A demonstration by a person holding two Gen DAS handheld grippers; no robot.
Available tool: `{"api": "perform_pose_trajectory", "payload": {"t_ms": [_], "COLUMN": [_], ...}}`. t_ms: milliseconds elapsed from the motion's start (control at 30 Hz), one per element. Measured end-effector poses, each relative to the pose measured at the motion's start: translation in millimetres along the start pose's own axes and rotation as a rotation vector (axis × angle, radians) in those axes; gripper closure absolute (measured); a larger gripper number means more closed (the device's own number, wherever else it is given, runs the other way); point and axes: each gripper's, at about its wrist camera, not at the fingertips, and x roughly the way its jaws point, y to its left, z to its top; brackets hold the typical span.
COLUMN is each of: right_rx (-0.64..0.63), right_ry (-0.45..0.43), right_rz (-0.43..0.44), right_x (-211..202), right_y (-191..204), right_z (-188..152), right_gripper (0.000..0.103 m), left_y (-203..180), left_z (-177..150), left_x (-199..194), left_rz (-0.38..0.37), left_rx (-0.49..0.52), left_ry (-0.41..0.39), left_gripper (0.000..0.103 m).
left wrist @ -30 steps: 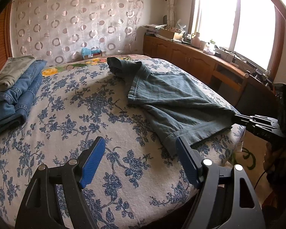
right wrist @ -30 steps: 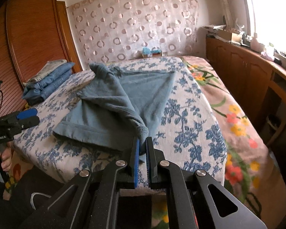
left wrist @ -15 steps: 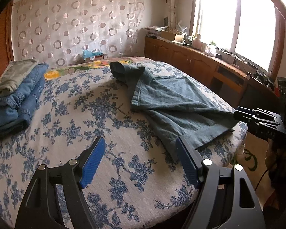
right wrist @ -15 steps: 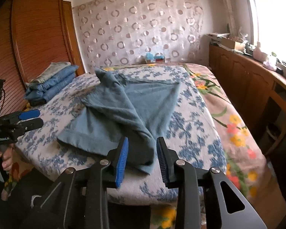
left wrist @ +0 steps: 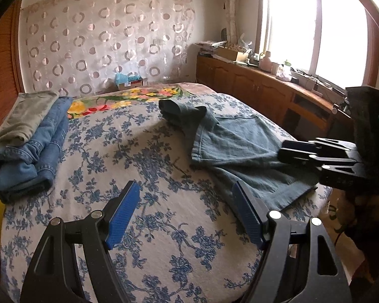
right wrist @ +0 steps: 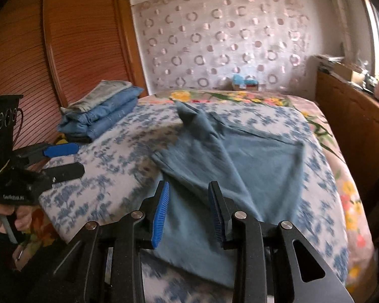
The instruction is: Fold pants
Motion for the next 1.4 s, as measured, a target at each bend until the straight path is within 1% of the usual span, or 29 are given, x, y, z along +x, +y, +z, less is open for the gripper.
{"api": "perform_pose_trajectory", "payload": {"t_ms": [100,233,400,533,700,833,900,967,1000,1033,1100,1200,1333,1400], "right_rx": [-0.028,-0.057,-0.081,-0.092,-0.138,-0.196,-0.211,-0.213,-0.220,-0.222,-0.198,-0.172,-0.103,-0.085], "right_ry": [0.015,0.066,0.134,0.154,0.200,0.248,0.250,0.252,0.254,0.255,0.266,0.253,0.168,0.150], "right_rz": [0.039,0.073,0.070,0.087,0.079,0.031,0.018,-0.002,-0.029,-0.042,-0.039,-0.024,0.005,0.011], "right_x": [19,52,89,106,126,142,144,147,148,149,150,146,125,114], "right_y": [7,13,13,16,27,36,37,38,38,37,35,32,20,15], "right_z": [11,21,34,45,49,49,49,51,51,52,54,57,68,72], "right_gripper": [0.070,0.070,0.070,0.070,0.070,0.070,0.070,0.079,0.087,0.092,0.096,0.099,0.099,0.099], "left_y": [4,10,16,22,27,28,29,29,29,29,29,29,28,25], "left_z": [0,-1,-3,-6,-7,-9,-10,-10,-10,-10,-10,-11,-16,-17], "left_x": [-2,-5,-10,-14,-14,-13,-13,-13,-13,-13,-13,-12,-9,-6], "left_rz": [0.000,0.005,0.010,0.014,0.016,0.015,0.016,0.015,0.016,0.016,0.014,0.012,0.005,0.000], "left_rx": [-0.009,-0.018,-0.027,-0.039,-0.050,-0.055,-0.054,-0.056,-0.056,-0.055,-0.056,-0.057,-0.059,-0.060], "left_ry": [-0.006,-0.008,-0.017,-0.022,-0.023,-0.020,-0.018,-0.020,-0.020,-0.020,-0.019,-0.014,-0.006,-0.001], "left_gripper": [0.026,0.026,0.026,0.026,0.026,0.026,0.026,0.026,0.026,0.026,0.026,0.026,0.026,0.026]}}
